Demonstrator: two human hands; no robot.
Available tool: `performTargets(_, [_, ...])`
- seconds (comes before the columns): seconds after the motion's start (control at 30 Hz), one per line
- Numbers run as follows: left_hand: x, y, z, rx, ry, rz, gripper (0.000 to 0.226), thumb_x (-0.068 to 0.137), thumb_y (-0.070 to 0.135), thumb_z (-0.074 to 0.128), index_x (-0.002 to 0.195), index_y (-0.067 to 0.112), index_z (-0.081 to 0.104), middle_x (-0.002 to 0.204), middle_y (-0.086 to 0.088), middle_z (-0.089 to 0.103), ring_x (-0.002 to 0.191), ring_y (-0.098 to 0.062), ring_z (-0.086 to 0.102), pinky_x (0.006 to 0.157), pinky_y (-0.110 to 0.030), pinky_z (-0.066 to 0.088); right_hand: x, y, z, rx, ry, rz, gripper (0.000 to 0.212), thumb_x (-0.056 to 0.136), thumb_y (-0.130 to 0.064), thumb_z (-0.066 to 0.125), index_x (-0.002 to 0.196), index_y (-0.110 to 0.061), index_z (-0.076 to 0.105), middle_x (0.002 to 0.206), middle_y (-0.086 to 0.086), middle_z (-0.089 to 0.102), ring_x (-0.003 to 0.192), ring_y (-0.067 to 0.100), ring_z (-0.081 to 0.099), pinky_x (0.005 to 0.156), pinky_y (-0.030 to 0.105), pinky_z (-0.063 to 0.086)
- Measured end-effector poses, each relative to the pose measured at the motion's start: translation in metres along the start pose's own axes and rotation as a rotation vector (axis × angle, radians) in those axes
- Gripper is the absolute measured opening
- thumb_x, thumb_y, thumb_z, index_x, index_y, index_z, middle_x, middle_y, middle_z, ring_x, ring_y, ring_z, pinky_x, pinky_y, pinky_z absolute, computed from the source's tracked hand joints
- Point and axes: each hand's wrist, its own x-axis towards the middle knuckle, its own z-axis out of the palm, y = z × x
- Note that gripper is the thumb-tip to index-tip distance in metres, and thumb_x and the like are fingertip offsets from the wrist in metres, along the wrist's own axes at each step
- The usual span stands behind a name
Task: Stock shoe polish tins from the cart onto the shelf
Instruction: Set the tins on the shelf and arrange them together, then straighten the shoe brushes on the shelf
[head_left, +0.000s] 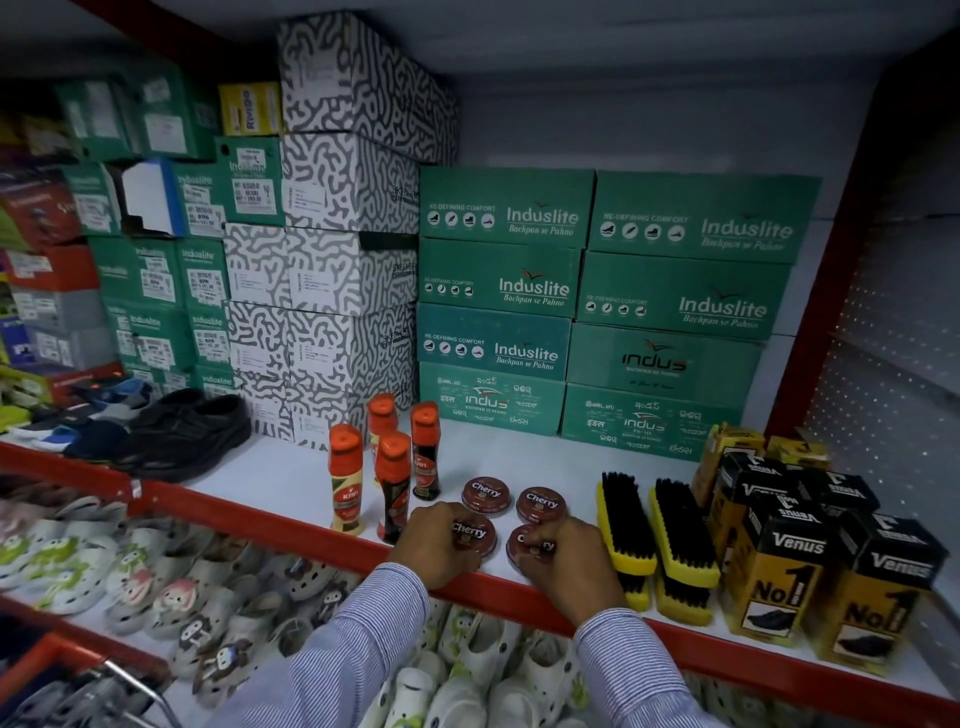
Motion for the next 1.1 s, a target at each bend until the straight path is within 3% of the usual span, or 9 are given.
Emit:
performTargets(0.33, [0.003, -0.004, 0.004, 0.025, -0.002, 0.021, 0.049, 0.07, 0.02, 0.077, 0.117, 0.024, 0.067, 0.116, -0.004, 0.073, 0.109, -0.018, 0.067, 0.096, -0.026, 0.051, -0.002, 0.0, 0.002, -0.026, 0.022, -0.016, 0.016, 0.071, -0.027, 0.078, 0.087, -0.027, 0.079, 0.09, -0.004, 0.079, 0.079, 0.007, 0.07, 0.078, 0.028, 0.059])
performTargets(0.43, [0.002, -0.005, 0.005, 0.054, -0.014, 0.034, 0.047, 0.071, 0.02, 0.074, 0.116, 0.026, 0.067, 0.117, -0.002, 0.073, 0.11, -0.019, 0.066, 0.098, -0.027, 0.051, -0.006, -0.004, -0.004, -0.032, 0.018, -0.052, 0.01, 0.071, -0.024, 0.076, 0.08, -0.021, 0.078, 0.082, 0.004, 0.078, 0.073, 0.01, 0.069, 0.074, 0.036, 0.06])
performTargets(0.5, [0.002, -0.004, 0.008, 0.093, 0.031, 0.071, 0.043, 0.071, 0.027, 0.071, 0.113, 0.033, 0.066, 0.118, -0.001, 0.07, 0.113, -0.024, 0.064, 0.098, -0.032, 0.052, -0.009, -0.006, -0.014, -0.029, 0.054, -0.089, 0.009, 0.072, -0.019, 0.076, 0.08, -0.015, 0.077, 0.088, 0.007, 0.075, 0.081, 0.015, 0.068, 0.081, 0.034, 0.057])
performTargets(0.6, [-0.001, 0.016, 0.015, 0.163, 0.192, 0.191, 0.042, 0.077, 0.028, 0.067, 0.119, 0.033, 0.06, 0.13, 0.0, 0.058, 0.122, -0.027, 0.052, 0.103, -0.037, 0.047, -0.016, -0.005, -0.038, -0.05, 0.196, -0.174, 0.018, 0.082, -0.019, 0.071, 0.099, -0.021, 0.076, 0.11, 0.001, 0.07, 0.105, 0.014, 0.061, 0.096, 0.022, 0.044])
performTargets(0.7, [-0.004, 0.056, 0.028, 0.058, 0.223, 0.377, 0.036, 0.084, 0.023, 0.059, 0.119, 0.03, 0.06, 0.136, 0.0, 0.056, 0.13, -0.02, 0.046, 0.11, -0.034, 0.041, -0.019, 0.006, -0.065, -0.128, 0.304, -0.19, 0.027, 0.09, -0.015, 0.06, 0.114, -0.019, 0.071, 0.126, 0.002, 0.065, 0.12, 0.018, 0.054, 0.107, 0.026, 0.037])
performTargets(0.8, [-0.003, 0.094, 0.051, 0.015, 0.087, 0.474, 0.048, 0.088, 0.027, 0.057, 0.135, 0.03, 0.05, 0.149, 0.001, 0.045, 0.137, -0.017, 0.039, 0.116, -0.036, 0.036, -0.018, 0.025, -0.089, -0.245, 0.244, -0.089, 0.045, 0.09, -0.004, 0.052, 0.134, -0.012, 0.055, 0.145, 0.009, 0.05, 0.136, 0.024, 0.04, 0.115, 0.029, 0.028])
performTargets(0.9, [0.001, 0.117, 0.071, 0.026, -0.009, 0.477, 0.054, 0.089, 0.027, 0.061, 0.141, 0.028, 0.044, 0.156, -0.002, 0.035, 0.142, -0.018, 0.035, 0.115, -0.026, 0.025, -0.019, 0.042, -0.099, -0.372, 0.12, 0.051, 0.057, 0.088, -0.002, 0.052, 0.144, -0.008, 0.039, 0.155, 0.013, 0.035, 0.145, 0.027, 0.026, 0.119, 0.036, 0.027])
performTargets(1.0, [0.006, 0.125, 0.081, 0.047, -0.038, 0.455, 0.052, 0.086, 0.029, 0.066, 0.135, 0.025, 0.052, 0.154, -0.008, 0.039, 0.14, -0.018, 0.04, 0.11, -0.018, 0.026, -0.023, 0.049, -0.099, -0.428, 0.03, 0.093, 0.054, 0.093, -0.007, 0.052, 0.144, -0.008, 0.036, 0.156, 0.013, 0.032, 0.147, 0.029, 0.022, 0.12, 0.037, 0.025])
performTargets(1.1, [0.008, 0.128, 0.083, 0.033, -0.033, 0.435, 0.046, 0.084, 0.026, 0.07, 0.129, 0.022, 0.059, 0.146, -0.005, 0.051, 0.134, -0.015, 0.047, 0.101, -0.009, 0.023, -0.026, 0.052, -0.1, -0.411, 0.031, 0.081, 0.05, 0.093, 0.0, 0.047, 0.142, -0.007, 0.039, 0.153, 0.013, 0.037, 0.146, 0.028, 0.024, 0.118, 0.037, 0.03])
